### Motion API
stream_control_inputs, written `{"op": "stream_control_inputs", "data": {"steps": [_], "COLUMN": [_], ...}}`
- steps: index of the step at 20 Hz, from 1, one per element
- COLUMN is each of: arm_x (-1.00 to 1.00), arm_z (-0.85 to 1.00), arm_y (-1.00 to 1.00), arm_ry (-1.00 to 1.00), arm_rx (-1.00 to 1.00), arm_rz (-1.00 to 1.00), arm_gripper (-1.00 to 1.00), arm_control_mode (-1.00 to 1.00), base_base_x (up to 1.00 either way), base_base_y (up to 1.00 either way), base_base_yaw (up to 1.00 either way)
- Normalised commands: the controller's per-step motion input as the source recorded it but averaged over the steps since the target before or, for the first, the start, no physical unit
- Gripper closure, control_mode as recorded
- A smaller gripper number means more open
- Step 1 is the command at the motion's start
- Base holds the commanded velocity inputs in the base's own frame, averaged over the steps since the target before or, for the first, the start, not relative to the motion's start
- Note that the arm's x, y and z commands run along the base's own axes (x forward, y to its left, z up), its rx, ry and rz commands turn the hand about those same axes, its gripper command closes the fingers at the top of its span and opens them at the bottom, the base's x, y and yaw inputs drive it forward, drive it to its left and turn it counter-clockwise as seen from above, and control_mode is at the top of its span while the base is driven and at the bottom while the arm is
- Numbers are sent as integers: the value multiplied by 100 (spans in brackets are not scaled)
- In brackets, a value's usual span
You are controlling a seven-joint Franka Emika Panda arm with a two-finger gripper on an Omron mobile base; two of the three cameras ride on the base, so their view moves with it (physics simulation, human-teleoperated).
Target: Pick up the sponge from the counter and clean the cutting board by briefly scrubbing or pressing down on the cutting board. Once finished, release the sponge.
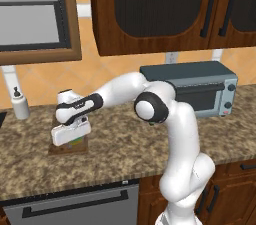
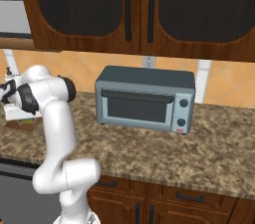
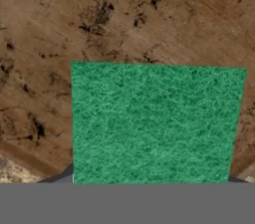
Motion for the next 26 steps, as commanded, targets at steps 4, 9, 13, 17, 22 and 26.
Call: {"op": "stream_control_inputs", "data": {"steps": [4, 9, 13, 17, 22, 26], "arm_x": [-14, 1, 21, 35, 59, 100], "arm_z": [-66, -47, -26, -21, -19, -19], "arm_y": [-37, -33, -48, -56, -55, -26], "arm_ry": [8, 2, 0, 0, 0, 0], "arm_rx": [1, -1, 0, 0, 0, 0], "arm_rz": [0, 0, 0, 0, 0, 0], "arm_gripper": [100, 100, 100, 100, 100, 100], "arm_control_mode": [-100, -100, -100, -100, -100, -100], "base_base_x": [0, 0, 0, 0, 0, 0], "base_base_y": [0, 0, 0, 0, 0, 0], "base_base_yaw": [0, 0, 0, 0, 0, 0]}}
